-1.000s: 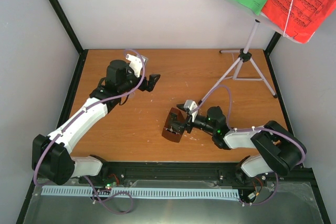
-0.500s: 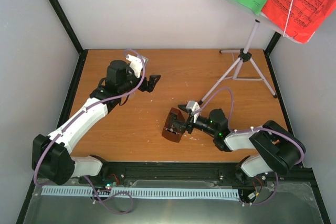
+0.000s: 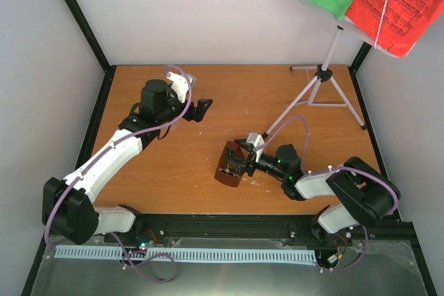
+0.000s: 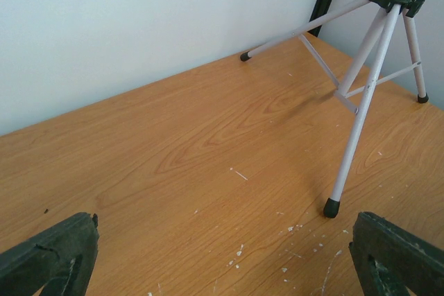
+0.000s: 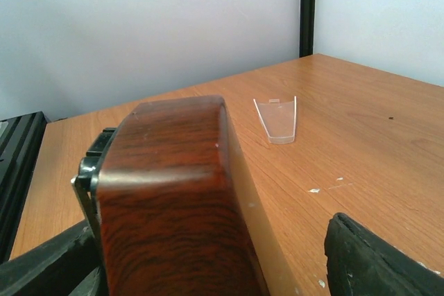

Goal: Pack up the instrument practice props

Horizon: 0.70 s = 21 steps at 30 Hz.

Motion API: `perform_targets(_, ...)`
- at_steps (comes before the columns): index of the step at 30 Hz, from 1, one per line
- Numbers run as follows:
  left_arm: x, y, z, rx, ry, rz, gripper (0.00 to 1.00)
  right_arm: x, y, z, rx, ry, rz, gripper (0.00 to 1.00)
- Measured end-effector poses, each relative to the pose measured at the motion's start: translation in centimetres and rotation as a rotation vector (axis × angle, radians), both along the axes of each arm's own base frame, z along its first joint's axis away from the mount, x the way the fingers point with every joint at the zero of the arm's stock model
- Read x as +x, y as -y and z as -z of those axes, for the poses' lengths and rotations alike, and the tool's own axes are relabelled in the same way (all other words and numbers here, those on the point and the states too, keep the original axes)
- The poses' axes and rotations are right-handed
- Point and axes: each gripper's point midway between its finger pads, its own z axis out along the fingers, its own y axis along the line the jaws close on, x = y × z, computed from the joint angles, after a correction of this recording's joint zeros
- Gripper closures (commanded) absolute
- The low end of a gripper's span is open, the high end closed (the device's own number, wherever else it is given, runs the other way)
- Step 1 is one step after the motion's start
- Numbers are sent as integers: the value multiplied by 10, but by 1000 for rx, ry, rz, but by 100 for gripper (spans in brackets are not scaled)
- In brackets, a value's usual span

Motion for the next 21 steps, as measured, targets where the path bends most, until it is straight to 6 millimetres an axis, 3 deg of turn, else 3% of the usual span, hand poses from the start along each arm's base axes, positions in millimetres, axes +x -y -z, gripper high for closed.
perform_targets(21, 0, 0, 0, -1, 0, 2, 1, 1, 0, -1, 8, 0, 3, 37)
